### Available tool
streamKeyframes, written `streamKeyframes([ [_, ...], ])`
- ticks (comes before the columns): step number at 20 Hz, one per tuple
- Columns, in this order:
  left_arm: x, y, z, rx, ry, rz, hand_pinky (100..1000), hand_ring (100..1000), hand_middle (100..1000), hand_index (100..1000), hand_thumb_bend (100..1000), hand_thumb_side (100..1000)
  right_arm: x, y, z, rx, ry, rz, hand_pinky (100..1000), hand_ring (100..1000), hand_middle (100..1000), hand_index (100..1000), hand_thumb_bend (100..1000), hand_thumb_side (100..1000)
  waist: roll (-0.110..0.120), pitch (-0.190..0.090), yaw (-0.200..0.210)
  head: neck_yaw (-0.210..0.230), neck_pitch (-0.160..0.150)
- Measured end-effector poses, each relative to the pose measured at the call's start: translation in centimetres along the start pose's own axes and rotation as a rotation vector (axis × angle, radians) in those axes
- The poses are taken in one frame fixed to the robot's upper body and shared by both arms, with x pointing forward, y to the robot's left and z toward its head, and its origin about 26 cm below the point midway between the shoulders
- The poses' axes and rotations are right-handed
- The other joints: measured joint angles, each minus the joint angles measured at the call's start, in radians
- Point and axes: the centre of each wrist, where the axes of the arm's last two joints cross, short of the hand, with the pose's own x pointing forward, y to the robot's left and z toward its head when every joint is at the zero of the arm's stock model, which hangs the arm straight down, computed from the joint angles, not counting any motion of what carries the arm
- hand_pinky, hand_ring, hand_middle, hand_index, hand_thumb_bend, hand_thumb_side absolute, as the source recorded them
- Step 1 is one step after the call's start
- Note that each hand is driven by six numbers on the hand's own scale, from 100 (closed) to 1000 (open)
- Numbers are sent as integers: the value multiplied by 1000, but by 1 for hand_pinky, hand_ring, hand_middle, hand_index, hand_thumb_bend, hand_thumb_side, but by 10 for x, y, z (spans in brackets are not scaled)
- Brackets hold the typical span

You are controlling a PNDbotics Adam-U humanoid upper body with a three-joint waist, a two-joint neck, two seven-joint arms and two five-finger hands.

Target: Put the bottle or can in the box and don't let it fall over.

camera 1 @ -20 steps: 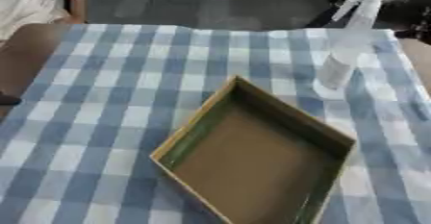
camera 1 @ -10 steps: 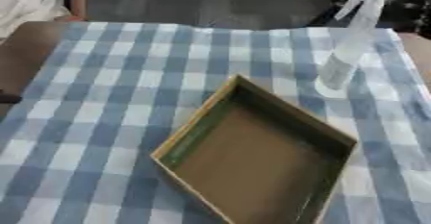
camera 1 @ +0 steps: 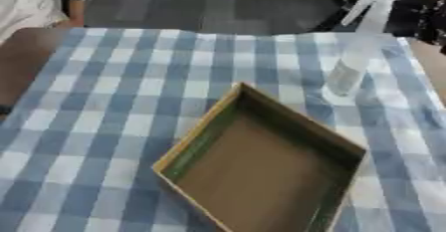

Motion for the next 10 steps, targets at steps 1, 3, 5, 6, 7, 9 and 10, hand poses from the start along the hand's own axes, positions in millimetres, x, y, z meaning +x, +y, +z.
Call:
streamKeyframes([
  [1, 0, 0, 0, 0, 0, 0, 1000, 650, 859, 938, 100, 726, -1, 1, -1, 0, 4, 0, 928, 1000, 1000, 1000, 100, 633, 0, 0, 1, -3, 0],
  [3, 0, 0, 0, -1, -1, 0, 1000, 650, 859, 938, 100, 726, -4, 2, -3, 2, 9, -2, 928, 1000, 1000, 1000, 100, 634, 0, 0, 4, -8, -1],
  [5, 0, 0, 0, -1, -1, 0, 1000, 650, 859, 938, 100, 726, -6, 4, -4, 3, 12, -7, 928, 1000, 1000, 1000, 100, 635, 0, 0, 4, -10, -1],
  [6, 0, 0, 0, -1, -1, 0, 1000, 650, 859, 938, 100, 726, -7, 5, -4, 4, 12, -8, 928, 1000, 1000, 1000, 100, 635, 0, 0, 4, -11, -1],
  [7, 0, 0, 0, -1, -1, 0, 1000, 650, 858, 938, 100, 726, -7, 5, -4, 3, 11, -9, 927, 1000, 1000, 1000, 100, 634, 0, 0, 4, -11, -1],
  [9, 0, 0, 0, -2, 0, 0, 1000, 649, 858, 938, 100, 727, -8, 5, -4, 2, 12, -11, 927, 1000, 1000, 1000, 100, 635, 0, 0, 4, -11, -2],
  [10, 0, 0, 0, -3, 0, 0, 1000, 649, 858, 938, 100, 727, -8, 5, -4, 1, 12, -11, 928, 1000, 1000, 1000, 100, 636, 0, 0, 4, -11, -4],
])
